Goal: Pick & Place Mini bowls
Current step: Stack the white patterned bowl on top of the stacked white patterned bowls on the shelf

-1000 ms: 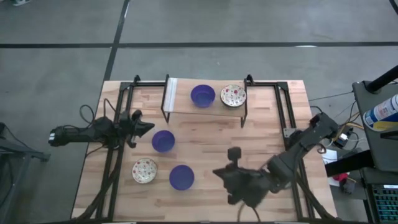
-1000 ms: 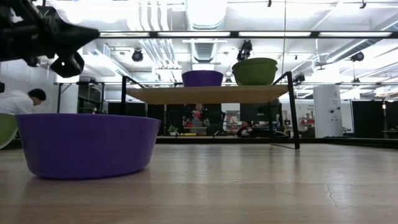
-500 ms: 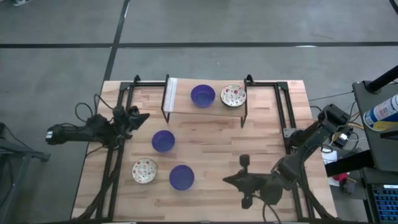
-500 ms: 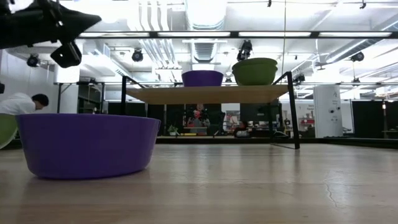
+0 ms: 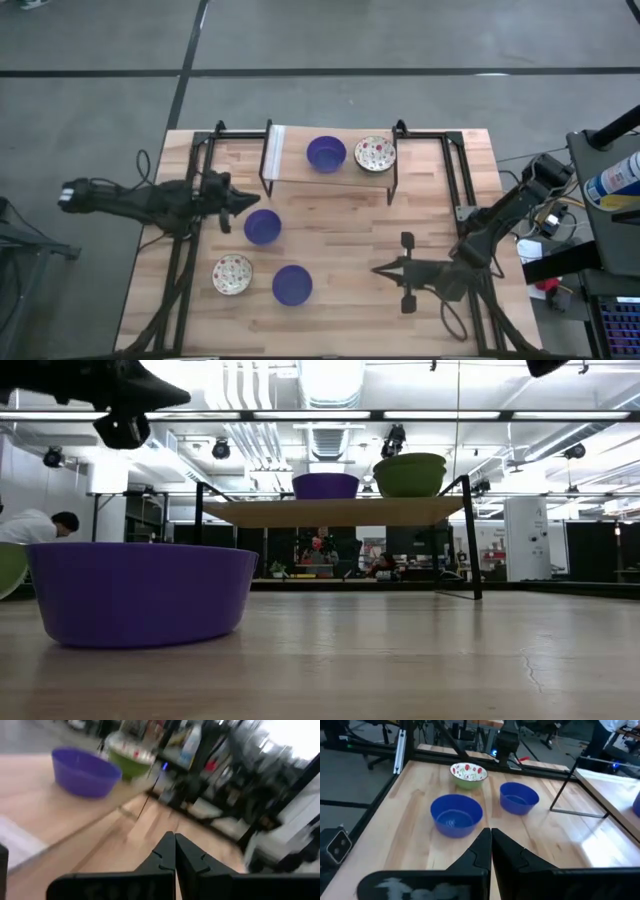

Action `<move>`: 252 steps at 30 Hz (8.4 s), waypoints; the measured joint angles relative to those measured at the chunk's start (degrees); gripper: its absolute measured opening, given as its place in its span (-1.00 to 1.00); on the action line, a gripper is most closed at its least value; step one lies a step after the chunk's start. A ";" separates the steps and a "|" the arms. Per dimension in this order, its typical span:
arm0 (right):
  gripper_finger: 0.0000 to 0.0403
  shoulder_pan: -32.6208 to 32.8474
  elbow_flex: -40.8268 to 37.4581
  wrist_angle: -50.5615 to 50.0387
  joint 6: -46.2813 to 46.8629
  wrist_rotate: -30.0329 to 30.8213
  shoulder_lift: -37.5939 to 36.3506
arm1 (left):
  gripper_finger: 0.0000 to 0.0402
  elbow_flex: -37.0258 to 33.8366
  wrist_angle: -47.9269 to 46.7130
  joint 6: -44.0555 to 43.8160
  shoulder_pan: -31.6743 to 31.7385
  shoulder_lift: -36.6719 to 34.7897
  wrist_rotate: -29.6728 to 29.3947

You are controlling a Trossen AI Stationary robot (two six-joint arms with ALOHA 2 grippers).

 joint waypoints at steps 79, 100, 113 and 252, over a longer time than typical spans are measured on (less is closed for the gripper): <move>-0.96 -3.67 -1.50 -0.04 -5.56 -0.18 -0.71 | -0.50 33.17 -53.81 -49.57 -42.29 58.69 7.71; -0.96 -4.04 -1.50 -0.01 -6.11 -0.37 -0.71 | -0.98 35.44 -55.71 -48.18 -42.18 58.58 4.76; -0.94 -7.48 0.90 -0.06 -12.51 -18.00 -0.23 | -1.00 45.47 -56.62 -36.18 -41.64 58.61 -2.52; -0.94 -25.46 79.02 -51.67 -47.81 -67.45 47.94 | -0.29 62.12 -44.18 8.33 -37.04 58.28 -10.40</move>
